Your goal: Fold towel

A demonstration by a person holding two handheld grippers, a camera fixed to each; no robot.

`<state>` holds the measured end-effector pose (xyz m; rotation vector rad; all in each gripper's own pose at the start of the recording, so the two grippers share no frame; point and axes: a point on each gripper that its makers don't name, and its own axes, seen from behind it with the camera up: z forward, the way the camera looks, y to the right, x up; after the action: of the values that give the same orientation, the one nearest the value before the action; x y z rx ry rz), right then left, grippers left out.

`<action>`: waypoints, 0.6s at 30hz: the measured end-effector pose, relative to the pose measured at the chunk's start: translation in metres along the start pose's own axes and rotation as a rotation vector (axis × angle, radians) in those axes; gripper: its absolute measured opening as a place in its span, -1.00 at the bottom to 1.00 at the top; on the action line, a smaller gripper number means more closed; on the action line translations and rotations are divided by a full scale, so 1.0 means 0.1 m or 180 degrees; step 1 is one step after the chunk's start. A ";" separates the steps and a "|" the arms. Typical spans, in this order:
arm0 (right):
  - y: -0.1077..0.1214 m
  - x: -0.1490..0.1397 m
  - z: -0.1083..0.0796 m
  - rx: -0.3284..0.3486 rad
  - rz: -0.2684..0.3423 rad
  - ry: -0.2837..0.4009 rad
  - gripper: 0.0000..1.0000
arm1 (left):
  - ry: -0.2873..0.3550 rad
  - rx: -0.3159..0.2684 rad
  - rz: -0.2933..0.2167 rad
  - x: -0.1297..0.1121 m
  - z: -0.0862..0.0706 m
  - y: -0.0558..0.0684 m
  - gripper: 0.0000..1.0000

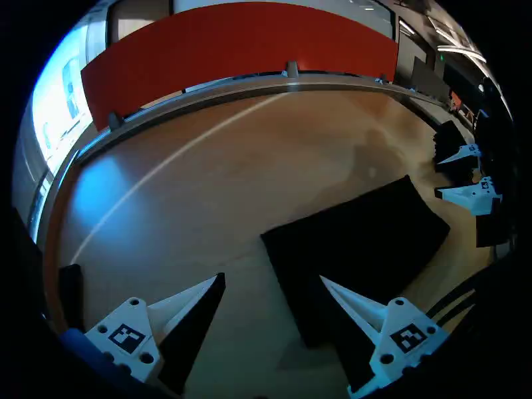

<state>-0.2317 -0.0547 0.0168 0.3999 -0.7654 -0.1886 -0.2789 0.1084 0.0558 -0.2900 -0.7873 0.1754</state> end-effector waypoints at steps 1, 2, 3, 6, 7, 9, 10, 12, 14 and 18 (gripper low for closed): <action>-0.01 0.00 -0.02 0.0000 -0.0002 0.0006 0.86 | 0.0007 -0.0003 -0.0009 -0.01 -0.02 0.01 0.89; -0.01 -0.01 -0.04 -0.0001 -0.0003 0.0013 0.86 | 0.0013 -0.0006 -0.0017 -0.02 -0.04 0.01 0.88; -0.02 -0.01 -0.07 0.0000 -0.0003 0.0019 0.85 | 0.0020 -0.0004 -0.0026 -0.03 -0.06 0.02 0.88; -0.05 -0.03 -0.16 0.0000 -0.0001 0.0038 0.86 | 0.0036 0.0004 -0.0052 -0.08 -0.14 0.02 0.88; -0.05 -0.04 -0.19 -0.0003 0.0000 0.0044 0.86 | 0.0039 0.0004 -0.0063 -0.10 -0.17 0.03 0.88; -0.06 -0.06 -0.25 -0.0012 0.0002 0.0057 0.86 | 0.0042 0.0006 -0.0086 -0.14 -0.23 0.03 0.88; -0.07 -0.08 -0.29 -0.0018 0.0003 0.0062 0.86 | 0.0042 0.0009 -0.0097 -0.17 -0.26 0.04 0.88; -0.08 -0.11 -0.35 -0.0030 0.0005 0.0069 0.86 | 0.0040 0.0017 -0.0122 -0.22 -0.32 0.04 0.88; -0.09 -0.15 -0.42 -0.0039 0.0009 0.0073 0.86 | 0.0035 0.0032 -0.0149 -0.28 -0.37 0.05 0.88; -0.13 -0.24 -0.55 -0.0050 0.0026 0.0074 0.86 | 0.0022 0.0058 -0.0218 -0.41 -0.48 0.05 0.88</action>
<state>-0.2101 -0.0438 -0.0393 0.3834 -0.7421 -0.1819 -0.2728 0.0935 -0.0059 -0.2458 -0.7872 0.1170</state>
